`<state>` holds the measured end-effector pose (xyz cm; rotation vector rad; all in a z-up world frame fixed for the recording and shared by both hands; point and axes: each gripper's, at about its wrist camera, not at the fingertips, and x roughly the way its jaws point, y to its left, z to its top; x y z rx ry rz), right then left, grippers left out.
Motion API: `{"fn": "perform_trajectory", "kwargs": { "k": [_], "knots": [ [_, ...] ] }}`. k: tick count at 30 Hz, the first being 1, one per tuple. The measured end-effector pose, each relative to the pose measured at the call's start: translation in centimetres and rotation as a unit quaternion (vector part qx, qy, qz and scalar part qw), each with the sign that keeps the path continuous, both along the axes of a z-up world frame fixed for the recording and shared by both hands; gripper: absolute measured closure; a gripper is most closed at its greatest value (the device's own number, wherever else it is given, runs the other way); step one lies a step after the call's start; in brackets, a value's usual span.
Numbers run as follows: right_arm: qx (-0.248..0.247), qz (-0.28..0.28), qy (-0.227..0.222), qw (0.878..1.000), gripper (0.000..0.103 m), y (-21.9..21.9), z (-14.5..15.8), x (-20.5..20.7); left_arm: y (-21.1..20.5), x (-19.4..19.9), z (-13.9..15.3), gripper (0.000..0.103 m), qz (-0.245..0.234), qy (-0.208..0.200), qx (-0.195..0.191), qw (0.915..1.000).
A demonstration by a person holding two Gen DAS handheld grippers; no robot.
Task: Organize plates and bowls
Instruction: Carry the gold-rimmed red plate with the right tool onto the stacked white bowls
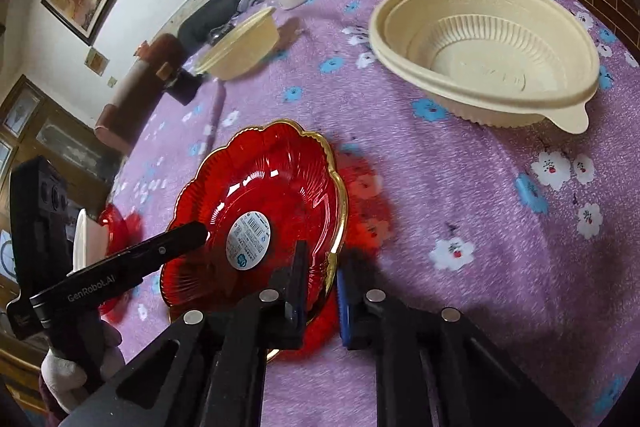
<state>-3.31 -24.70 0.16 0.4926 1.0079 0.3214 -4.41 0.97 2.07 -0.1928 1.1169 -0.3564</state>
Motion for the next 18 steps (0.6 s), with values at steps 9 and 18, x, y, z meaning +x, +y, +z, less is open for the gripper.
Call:
{"fn": "perform_trajectory", "kwargs": {
  "k": [9, 18],
  "knots": [
    [0.004, 0.059, -0.053, 0.997, 0.090, 7.4, 5.1, 0.3, 9.1, -4.7, 7.2, 0.062, 0.074, -0.081, -0.014, 0.9939],
    [0.001, 0.174, -0.092, 0.980, 0.089, 22.8, 8.7, 2.1, 23.0, -6.9, 9.1, 0.061, 0.208, -0.090, 0.013, 0.9739]
  ]
}}
